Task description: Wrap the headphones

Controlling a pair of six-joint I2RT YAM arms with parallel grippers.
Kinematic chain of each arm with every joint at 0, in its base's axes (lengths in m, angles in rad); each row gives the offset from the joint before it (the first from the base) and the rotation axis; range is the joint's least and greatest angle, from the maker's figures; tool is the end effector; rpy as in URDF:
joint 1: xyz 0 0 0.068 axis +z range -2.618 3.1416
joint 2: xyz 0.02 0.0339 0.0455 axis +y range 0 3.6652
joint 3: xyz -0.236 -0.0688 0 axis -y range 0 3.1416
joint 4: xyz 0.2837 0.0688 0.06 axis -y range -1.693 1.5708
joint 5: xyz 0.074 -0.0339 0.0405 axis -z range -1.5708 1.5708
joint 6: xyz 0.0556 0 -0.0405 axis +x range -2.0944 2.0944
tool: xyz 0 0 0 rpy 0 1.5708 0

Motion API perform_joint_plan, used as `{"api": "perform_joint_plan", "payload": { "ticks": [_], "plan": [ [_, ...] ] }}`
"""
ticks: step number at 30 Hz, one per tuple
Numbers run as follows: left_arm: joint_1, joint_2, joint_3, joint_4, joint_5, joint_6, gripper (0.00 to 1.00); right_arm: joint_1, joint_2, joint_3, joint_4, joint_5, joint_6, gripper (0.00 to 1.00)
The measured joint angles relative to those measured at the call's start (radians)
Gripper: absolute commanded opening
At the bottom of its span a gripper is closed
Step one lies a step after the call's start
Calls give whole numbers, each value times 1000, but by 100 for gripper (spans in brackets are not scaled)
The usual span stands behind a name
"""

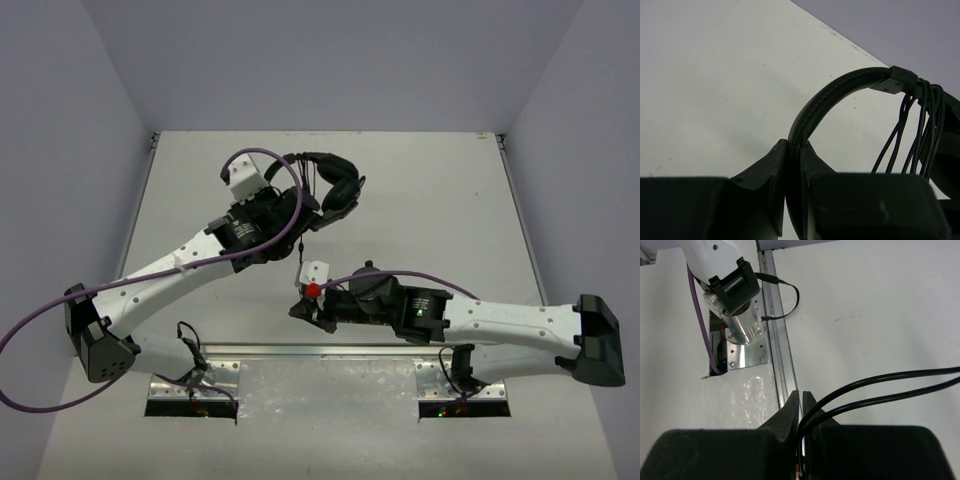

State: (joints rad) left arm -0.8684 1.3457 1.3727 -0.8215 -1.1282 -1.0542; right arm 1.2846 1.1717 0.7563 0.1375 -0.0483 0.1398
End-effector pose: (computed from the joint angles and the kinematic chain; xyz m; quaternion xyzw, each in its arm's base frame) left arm 0.2437 -0.2101 0.3414 -0.2740 0.7601 0.0211 0.5889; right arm 0.0925 0.3237 0.2358 -0.4445 0.6629 0.4081 0.4432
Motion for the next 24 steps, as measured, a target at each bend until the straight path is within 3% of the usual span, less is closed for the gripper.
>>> {"api": "perform_joint_plan", "payload": {
  "ticks": [7,12,24],
  "plan": [
    [0,-41,-183,74,23,-20,0,0,-113,33,-181,45,-93,1],
    [0,-48,-273,231,101,48,0,-23,-141,37,-233,55,-162,1],
    [6,-129,-566,751,374,454,0,-391,16,402,-506,-111,-274,1]
  ]
}}
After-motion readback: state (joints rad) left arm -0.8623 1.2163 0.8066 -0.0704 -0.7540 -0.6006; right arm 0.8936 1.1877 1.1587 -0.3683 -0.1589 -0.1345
